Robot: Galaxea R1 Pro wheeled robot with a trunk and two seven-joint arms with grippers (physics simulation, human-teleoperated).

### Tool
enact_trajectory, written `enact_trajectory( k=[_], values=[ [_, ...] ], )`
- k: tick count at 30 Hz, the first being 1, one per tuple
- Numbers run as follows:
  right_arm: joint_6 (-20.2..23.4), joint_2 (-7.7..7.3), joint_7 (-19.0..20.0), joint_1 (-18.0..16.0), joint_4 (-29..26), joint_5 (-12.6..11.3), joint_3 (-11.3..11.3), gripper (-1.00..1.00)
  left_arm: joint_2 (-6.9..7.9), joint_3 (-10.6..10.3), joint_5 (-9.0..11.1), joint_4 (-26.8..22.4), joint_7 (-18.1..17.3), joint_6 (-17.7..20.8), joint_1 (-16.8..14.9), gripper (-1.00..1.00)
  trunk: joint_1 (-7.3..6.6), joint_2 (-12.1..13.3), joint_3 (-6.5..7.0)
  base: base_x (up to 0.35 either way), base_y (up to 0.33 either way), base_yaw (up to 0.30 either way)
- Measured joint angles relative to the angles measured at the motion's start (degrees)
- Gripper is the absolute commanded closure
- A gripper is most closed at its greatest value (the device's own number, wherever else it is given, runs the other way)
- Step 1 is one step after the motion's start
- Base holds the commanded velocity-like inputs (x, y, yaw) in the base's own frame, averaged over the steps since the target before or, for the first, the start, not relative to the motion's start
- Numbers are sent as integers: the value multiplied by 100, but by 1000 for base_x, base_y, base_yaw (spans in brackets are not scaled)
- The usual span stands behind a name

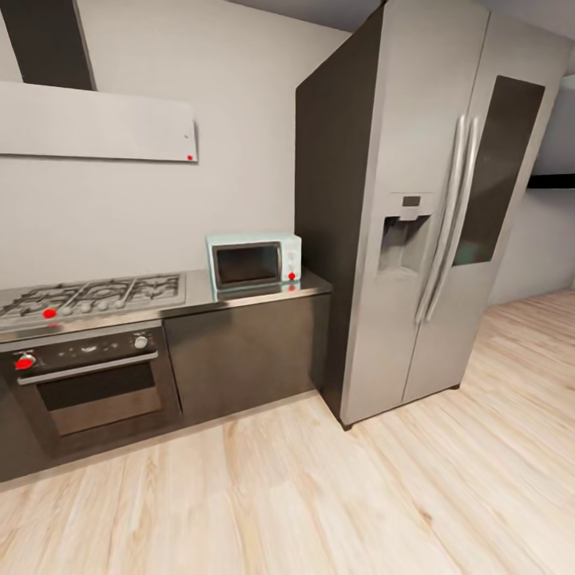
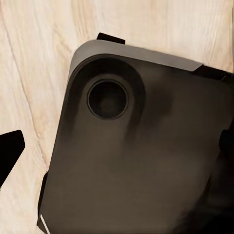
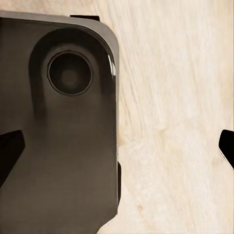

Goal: In the kitchen, take the popcorn bag from the countertop, put it into the microwave, and heat it until the popcorn is cooked so the cooked popcorn ends up inside the bag.

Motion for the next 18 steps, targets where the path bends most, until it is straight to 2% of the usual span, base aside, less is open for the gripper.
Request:
enact_trajectory(
  k=[18],
  values=[
    [0,-2,-1,0,0,3,0,-100,0,0,5,0,0,-7,-1,-100,0,0,0,321,-145,0]
  ],
)
